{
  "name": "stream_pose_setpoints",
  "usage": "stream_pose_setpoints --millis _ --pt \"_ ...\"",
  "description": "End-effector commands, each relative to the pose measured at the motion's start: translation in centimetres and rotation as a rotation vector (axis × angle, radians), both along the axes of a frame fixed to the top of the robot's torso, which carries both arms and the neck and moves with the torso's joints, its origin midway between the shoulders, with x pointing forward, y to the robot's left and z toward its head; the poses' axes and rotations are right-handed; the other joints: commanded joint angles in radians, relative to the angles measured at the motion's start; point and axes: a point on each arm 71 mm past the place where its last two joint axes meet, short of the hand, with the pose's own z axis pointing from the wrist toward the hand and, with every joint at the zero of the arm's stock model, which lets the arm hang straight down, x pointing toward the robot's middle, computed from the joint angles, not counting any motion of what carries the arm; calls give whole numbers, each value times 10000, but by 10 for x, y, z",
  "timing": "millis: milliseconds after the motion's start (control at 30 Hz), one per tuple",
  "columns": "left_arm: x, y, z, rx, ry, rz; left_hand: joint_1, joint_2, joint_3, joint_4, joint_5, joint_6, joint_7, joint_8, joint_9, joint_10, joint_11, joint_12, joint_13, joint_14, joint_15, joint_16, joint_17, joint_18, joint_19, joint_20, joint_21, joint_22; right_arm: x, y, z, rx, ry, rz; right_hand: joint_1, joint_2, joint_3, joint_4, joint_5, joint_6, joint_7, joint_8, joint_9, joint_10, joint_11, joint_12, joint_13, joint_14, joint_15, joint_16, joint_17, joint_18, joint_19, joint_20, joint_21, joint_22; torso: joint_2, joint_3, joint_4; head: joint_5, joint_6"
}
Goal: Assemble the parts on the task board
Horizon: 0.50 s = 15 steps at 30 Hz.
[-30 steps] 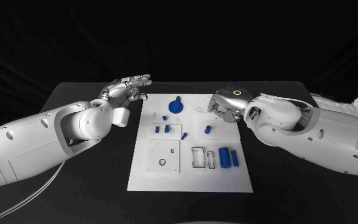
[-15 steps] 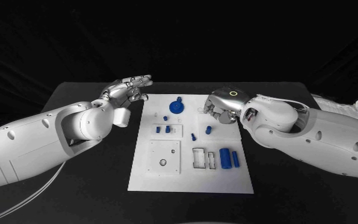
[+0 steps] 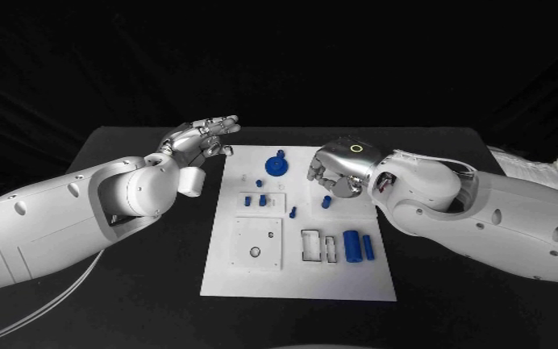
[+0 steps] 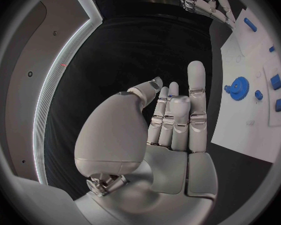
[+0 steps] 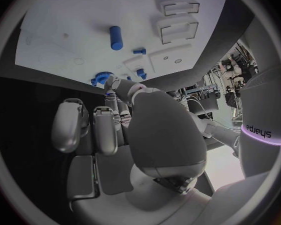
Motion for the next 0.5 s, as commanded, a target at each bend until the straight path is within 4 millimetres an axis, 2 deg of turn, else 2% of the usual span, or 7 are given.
stream_pose_setpoints --millis 33,200,500 --pt "-1 -2 1 -71 -104 -233 101 27 9 -73 47 -71 31 26 -14 -64 -16 62 -9 -56 20 -56 -8 92 -99 5 -56 -16 -5 5 0 20 38 307 -158 -61 -70 -10 1 -13 5 -41 -5 -47 -44 64 -6 517 8 37 -27 145 19 3 44 -25 4 0 -1 7 -10" --pt "-1 -2 1 -71 -98 -247 101 27 9 -73 47 -71 31 26 -14 -64 -16 62 -9 -56 20 -56 -8 92 -99 5 -56 -16 -11 12 -2 -176 290 627 -492 -232 -307 81 30 -138 1 -70 -35 -169 -30 48 -48 507 28 18 -69 151 -4 33 18 -61 -1 -6 2 45 -29" --pt "-2 -3 1 -85 -84 -299 101 22 -7 -84 36 -86 39 28 -14 -82 -9 73 -10 -67 26 -57 -20 91 -104 9 -63 -20 -12 25 -12 -659 561 1130 -777 -392 -714 159 -22 -452 -134 -66 -111 -370 -107 105 -101 494 -33 -23 -153 174 -56 7 -56 -154 -3 -1 15 129 -65"
